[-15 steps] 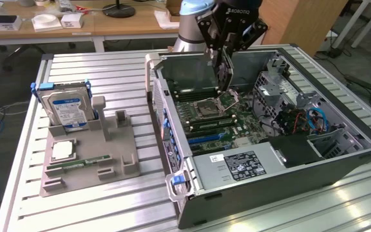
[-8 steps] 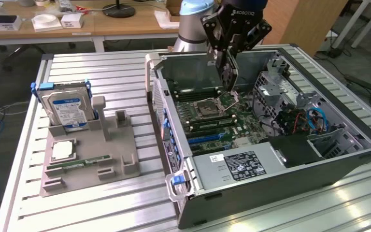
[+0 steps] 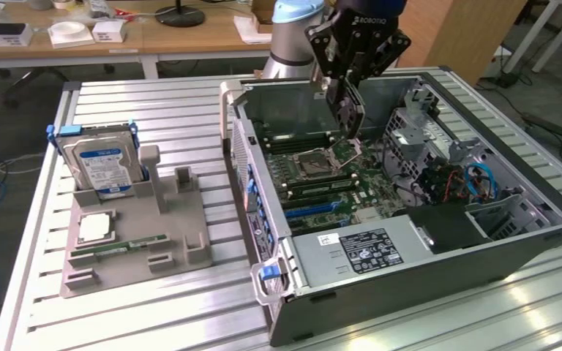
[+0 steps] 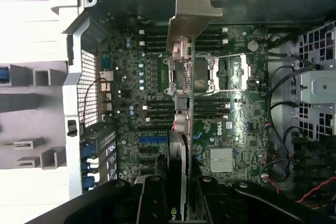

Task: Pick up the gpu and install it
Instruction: 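Pick up the gpu and move the gpu toward the slot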

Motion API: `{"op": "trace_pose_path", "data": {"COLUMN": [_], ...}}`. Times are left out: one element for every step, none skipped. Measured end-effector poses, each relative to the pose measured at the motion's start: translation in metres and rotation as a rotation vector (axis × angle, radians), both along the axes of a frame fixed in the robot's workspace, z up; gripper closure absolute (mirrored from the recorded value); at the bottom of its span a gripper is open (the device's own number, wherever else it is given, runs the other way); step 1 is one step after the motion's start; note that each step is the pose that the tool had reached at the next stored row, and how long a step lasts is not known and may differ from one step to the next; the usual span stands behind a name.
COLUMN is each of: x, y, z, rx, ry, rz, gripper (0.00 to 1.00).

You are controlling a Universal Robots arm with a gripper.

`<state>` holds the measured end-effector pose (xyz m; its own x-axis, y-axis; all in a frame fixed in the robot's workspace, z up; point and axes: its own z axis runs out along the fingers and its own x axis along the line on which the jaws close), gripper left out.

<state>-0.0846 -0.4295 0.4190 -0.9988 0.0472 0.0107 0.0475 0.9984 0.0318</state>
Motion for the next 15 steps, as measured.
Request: {"op": "trace_pose_path", "data": {"x": [0.001, 0.002, 0.003, 0.004, 0.006, 0.009, 0.011, 0.014, 0.017, 0.020, 0.023, 0.026, 0.028, 0.031, 0.033], "y": [0.0001, 0.0001, 0.0001, 0.0001, 0.0001, 0.0001, 0.0001, 0.0001, 0.0001, 0.0001, 0.0001, 0.0001, 0.0001, 0.0001, 0.0001], "z": [0.0000, 0.0000, 0.0000, 0.0000, 0.0000, 0.0000, 0.0000, 0.0000, 0.0000, 0.0000, 0.0000, 0.0000, 0.0000, 0.0000, 0.0000], "rx": [0.0000, 0.0004, 0.0006, 0.0007, 0.0010, 0.0012, 0.0014, 0.0016, 0.0018, 0.0019, 0.0019, 0.0019, 0.0020, 0.0019, 0.0019], "ry": [0.0001, 0.0000, -0.0001, 0.0000, -0.0001, 0.0000, 0.0000, 0.0000, 0.0001, 0.0001, 0.0001, 0.0001, 0.0001, 0.0002, 0.0002], "rz": [0.004, 0.006, 0.010, 0.014, 0.018, 0.022, 0.025, 0.028, 0.031, 0.034, 0.036, 0.038, 0.040, 0.041, 0.042], "gripper": [0.73, 0.73, 0.73, 0.73, 0.73, 0.73, 0.73, 0.73, 0.73, 0.73, 0.73, 0.73, 0.73, 0.73, 0.73]}}
